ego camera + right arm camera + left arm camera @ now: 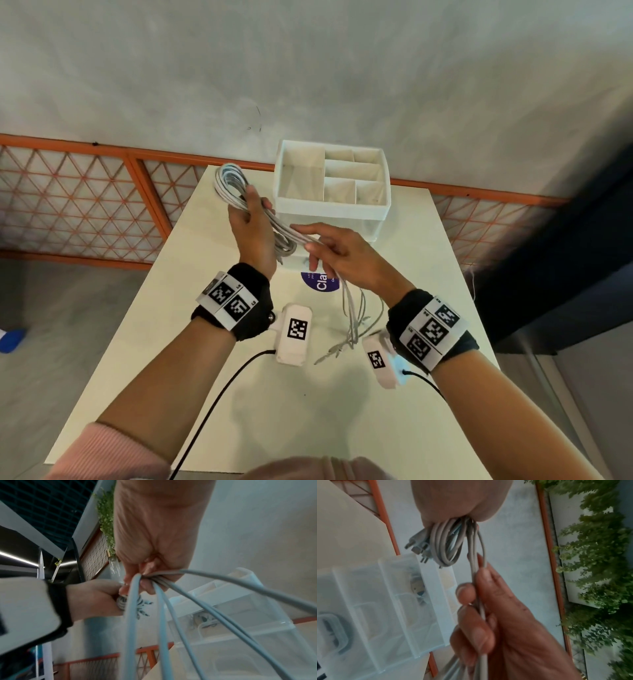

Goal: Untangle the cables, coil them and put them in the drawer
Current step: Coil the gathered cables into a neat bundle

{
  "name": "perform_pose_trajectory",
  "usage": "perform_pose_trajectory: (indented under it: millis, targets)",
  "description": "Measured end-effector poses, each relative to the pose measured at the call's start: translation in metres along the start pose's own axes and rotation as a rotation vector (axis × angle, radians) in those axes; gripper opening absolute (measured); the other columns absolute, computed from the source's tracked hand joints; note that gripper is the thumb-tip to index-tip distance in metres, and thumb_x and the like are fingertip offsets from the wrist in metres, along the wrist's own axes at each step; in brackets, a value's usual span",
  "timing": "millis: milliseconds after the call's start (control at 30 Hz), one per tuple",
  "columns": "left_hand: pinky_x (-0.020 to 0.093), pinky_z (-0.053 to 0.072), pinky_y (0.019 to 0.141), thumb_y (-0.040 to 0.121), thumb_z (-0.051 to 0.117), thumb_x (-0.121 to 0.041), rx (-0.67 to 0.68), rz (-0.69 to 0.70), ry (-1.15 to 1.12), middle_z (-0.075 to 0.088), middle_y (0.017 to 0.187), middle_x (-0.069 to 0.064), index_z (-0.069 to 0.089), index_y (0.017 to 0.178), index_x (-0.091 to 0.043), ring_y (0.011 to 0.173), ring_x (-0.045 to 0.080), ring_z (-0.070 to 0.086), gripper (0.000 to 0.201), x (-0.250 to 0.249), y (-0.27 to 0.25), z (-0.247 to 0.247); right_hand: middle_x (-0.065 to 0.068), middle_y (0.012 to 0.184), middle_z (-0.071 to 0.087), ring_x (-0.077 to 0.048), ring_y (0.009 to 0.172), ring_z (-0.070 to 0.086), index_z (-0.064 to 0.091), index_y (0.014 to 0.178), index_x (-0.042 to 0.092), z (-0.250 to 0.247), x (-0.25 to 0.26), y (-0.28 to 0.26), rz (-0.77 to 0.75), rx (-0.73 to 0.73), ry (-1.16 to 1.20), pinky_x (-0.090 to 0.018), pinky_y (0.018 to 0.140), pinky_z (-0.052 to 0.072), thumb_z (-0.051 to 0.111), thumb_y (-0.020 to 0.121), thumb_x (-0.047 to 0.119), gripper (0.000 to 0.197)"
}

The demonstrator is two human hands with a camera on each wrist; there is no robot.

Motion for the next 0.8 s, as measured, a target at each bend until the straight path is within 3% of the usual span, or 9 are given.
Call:
perform_pose_trajectory:
  millis: [133,300,400,467,500,533,633,700,800]
  targets:
    - [0.019,0.047,0.057,0.098,0.045,-0.028,0.036,-0.11,-0.119,0.046,0.063,-0.002,0.048,0.085,-0.012,0.052,0.006,0.049,0.021,0.005,-0.002,0.003,0.002,0.068,0.056,-0.004,0.048,0.038,0.043,0.139,0.021,0.013,0.002,-0.001,0.011,0.149,0.001,-0.014,0.052,0.039,0.043,0.099,0.017,0.04]
    - [0.023,0.048,0.056,0.096,0.049,-0.031,0.139,-0.292,-0.263,0.048,0.049,-0.007,0.048,0.065,-0.016,0.045,0.007,0.046,0.035,0.001,-0.005,0.008,-0.005,0.074,0.05,-0.004,0.058,0.038,0.005,0.136,0.054,0.018,-0.008,-0.013,0.09,0.445,-0.117,-0.009,0.058,0.038,0.028,0.103,0.03,0.047]
    - [0.022,0.044,0.049,0.097,0.048,-0.031,0.137,-0.306,-0.251,0.044,0.047,-0.007,0.046,0.065,-0.016,0.041,0.007,0.038,0.035,0.002,-0.006,0.007,-0.006,0.085,0.052,-0.012,0.065,0.039,-0.005,0.14,0.05,0.016,-0.013,-0.017,0.082,0.551,-0.137,-0.011,0.064,0.04,0.03,0.103,0.028,0.056]
    - [0.022,0.043,0.047,0.097,0.048,-0.03,0.112,-0.313,-0.253,0.042,0.047,-0.007,0.045,0.066,-0.016,0.042,0.009,0.036,0.034,0.003,-0.004,0.002,0.004,0.111,0.054,-0.011,0.07,0.045,-0.006,0.145,0.044,0.009,-0.014,-0.022,0.038,0.616,-0.162,-0.014,0.068,0.043,0.034,0.102,0.02,0.063]
    - [0.021,0.043,0.047,0.097,0.047,-0.03,0.093,-0.315,-0.267,0.042,0.047,-0.006,0.044,0.067,-0.016,0.042,0.009,0.036,0.033,0.003,-0.001,0.0,0.01,0.124,0.05,-0.01,0.074,0.047,-0.003,0.147,0.04,0.003,-0.015,-0.024,0.023,0.619,-0.15,-0.016,0.069,0.044,0.036,0.102,0.017,0.064]
    - [0.021,0.042,0.046,0.097,0.047,-0.029,0.075,-0.314,-0.288,0.042,0.047,-0.006,0.043,0.07,-0.016,0.041,0.009,0.035,0.031,0.002,0.001,-0.002,0.01,0.123,0.051,-0.009,0.074,0.048,0.003,0.148,0.038,-0.003,-0.017,-0.026,0.027,0.592,-0.129,-0.018,0.07,0.044,0.038,0.101,0.015,0.064]
    - [0.019,0.041,0.043,0.098,0.046,-0.029,0.073,-0.301,-0.316,0.042,0.046,-0.007,0.04,0.074,-0.015,0.038,0.007,0.035,0.028,-0.001,0.004,-0.004,-0.002,0.081,0.061,-0.011,0.062,0.044,0.036,0.144,0.029,-0.023,-0.023,-0.028,0.102,0.36,0.002,-0.022,0.066,0.043,0.049,0.097,0.013,0.051]
    - [0.019,0.04,0.043,0.098,0.046,-0.029,0.119,-0.282,-0.278,0.041,0.045,-0.008,0.042,0.07,-0.016,0.038,0.006,0.034,0.031,-0.003,0.003,-0.001,-0.006,0.078,0.066,-0.009,0.055,0.047,0.056,0.129,0.015,-0.035,-0.021,-0.024,0.118,0.174,0.055,-0.024,0.061,0.042,0.056,0.093,0.01,0.036]
    - [0.019,0.04,0.044,0.097,0.048,-0.03,0.232,-0.275,-0.185,0.038,0.046,-0.008,0.043,0.07,-0.018,0.038,0.005,0.032,0.03,-0.004,0.0,0.004,-0.005,0.08,0.069,-0.006,0.052,0.047,0.068,0.113,0.009,-0.048,-0.008,-0.017,0.063,0.035,-0.023,-0.013,0.056,0.039,0.063,0.087,0.007,0.026]
Point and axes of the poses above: each hand's wrist, its own y-axis towards the middle knuckle, its own z-axis out of the palm, x = y × z, the point moved 2 cm from there along y, towards the middle knuckle
